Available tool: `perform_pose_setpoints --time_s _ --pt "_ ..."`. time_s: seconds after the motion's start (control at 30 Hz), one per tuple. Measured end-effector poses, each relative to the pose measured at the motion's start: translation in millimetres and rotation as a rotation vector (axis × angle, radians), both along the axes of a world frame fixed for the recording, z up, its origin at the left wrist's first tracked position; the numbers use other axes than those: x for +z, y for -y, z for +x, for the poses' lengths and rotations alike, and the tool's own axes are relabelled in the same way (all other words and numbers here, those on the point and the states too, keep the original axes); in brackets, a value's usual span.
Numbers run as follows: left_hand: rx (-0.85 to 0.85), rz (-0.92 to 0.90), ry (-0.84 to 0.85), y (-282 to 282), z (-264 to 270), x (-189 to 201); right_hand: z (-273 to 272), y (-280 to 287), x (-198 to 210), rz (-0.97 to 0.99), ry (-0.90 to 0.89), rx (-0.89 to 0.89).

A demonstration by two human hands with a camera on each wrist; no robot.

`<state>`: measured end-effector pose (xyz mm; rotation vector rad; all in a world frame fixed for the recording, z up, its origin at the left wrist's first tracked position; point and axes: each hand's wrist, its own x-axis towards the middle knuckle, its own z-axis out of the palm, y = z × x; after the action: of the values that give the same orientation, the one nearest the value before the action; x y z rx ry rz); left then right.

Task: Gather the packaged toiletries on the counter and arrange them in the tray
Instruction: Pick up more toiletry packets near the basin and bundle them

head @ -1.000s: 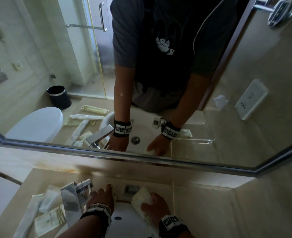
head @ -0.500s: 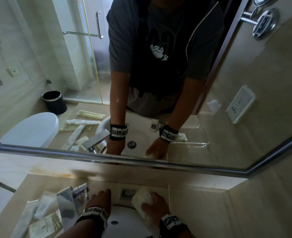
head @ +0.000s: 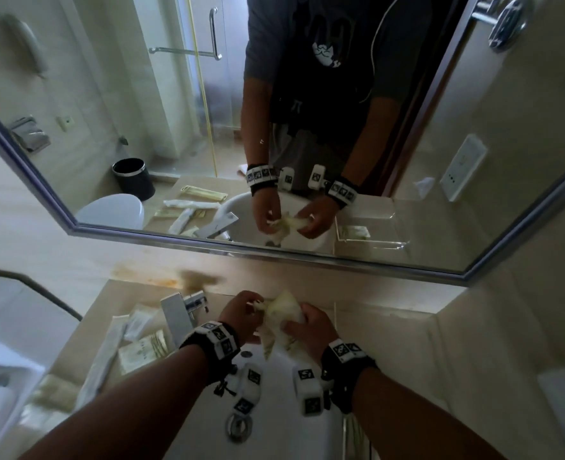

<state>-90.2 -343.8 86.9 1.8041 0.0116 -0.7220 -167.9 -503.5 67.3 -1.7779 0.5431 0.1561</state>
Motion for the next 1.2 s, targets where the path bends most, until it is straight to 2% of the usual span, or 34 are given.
perform_pose_setpoints --time_s 0.2,0.4,0.53,0.67,0.83,0.97,1.1,1.2 --pt "0.023 -0.246 -0.115 -6 -33 33 -33 -12 30 -0.007 -0.038 0.072" --pt "-0.01 -0.307 -0.081 -17 -65 53 -65 -28 50 0.029 -0.067 0.138" --pt "-0.03 -0.277 -0.08 -23 -81 57 -83 -35 52 0.001 -0.037 0.129" --pt "-0.057 -0.224 -0.136 -27 -96 61 -100 -30 51 -0.112 0.013 0.105" --pt "-0.074 -0.087 -0.056 -23 -103 49 -122 -20 52 -0.183 -0.006 0.116" --pt "-0.253 0.002 -0.038 -23 -114 40 -141 -12 55 -0.188 -0.019 0.082" --pt "-0.261 -0.051 -0.223 -10 -127 40 -156 -8 55 -0.212 -0.032 0.074" --pt "-0.437 -0.002 -0.164 1 -136 42 -163 -5 56 -0.218 -0.034 0.068"
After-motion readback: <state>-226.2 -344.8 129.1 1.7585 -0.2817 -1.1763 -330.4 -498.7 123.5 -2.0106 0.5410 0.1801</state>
